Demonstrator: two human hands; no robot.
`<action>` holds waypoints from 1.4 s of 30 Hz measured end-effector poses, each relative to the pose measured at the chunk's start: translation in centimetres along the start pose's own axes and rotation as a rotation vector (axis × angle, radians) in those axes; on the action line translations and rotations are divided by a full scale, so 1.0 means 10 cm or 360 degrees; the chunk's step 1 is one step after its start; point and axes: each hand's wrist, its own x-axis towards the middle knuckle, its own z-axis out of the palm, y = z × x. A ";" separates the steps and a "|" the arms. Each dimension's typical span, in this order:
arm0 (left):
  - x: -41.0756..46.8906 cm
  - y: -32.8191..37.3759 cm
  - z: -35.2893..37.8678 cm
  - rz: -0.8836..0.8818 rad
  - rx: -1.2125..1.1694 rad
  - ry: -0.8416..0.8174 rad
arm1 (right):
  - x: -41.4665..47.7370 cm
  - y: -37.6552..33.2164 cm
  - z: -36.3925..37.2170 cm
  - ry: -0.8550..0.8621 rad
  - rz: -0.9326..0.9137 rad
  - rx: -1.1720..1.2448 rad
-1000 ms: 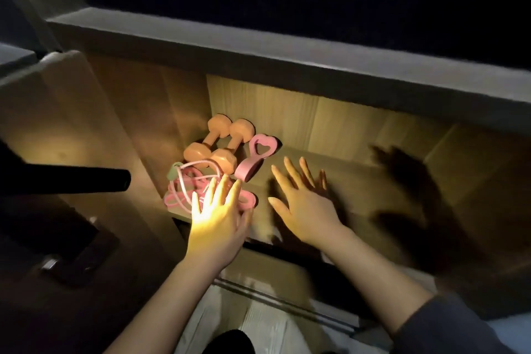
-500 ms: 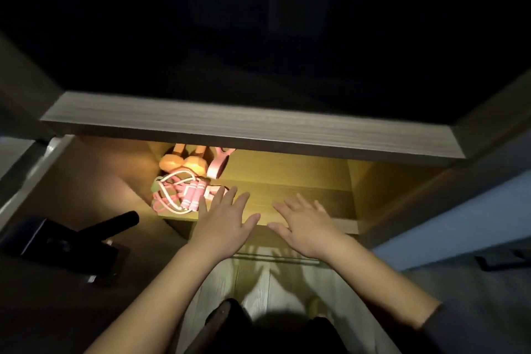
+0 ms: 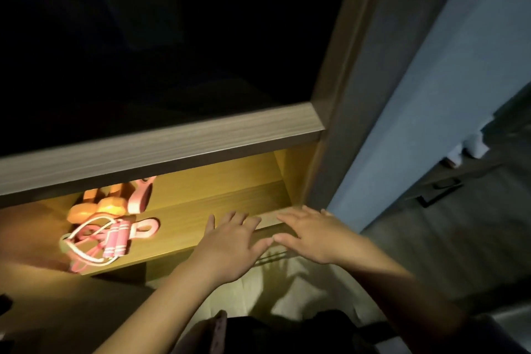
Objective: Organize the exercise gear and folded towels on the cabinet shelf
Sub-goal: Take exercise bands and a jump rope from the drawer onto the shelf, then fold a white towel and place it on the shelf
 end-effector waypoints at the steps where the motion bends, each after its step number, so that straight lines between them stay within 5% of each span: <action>1: 0.07 0.16 -0.01 0.0034 0.0012 -0.0025 | -0.06 0.17 -0.04 -0.0025 0.0011 0.0010; 14: 1.14 2.47 -0.14 0.0486 -0.0033 -0.0310 | -1.02 2.44 -0.32 0.0023 0.0453 0.0438; 28: 2.38 3.70 -0.28 0.0824 0.0159 -0.0512 | -1.30 3.94 -0.42 0.0209 0.0883 0.0559; 36: 2.95 4.45 -0.10 0.0828 0.0187 -0.0337 | -1.41 4.84 -0.51 0.0366 0.0962 0.0470; 42: 3.42 5.17 0.12 0.0560 0.0080 -0.0038 | -1.59 5.74 -0.78 0.0400 0.0851 0.0233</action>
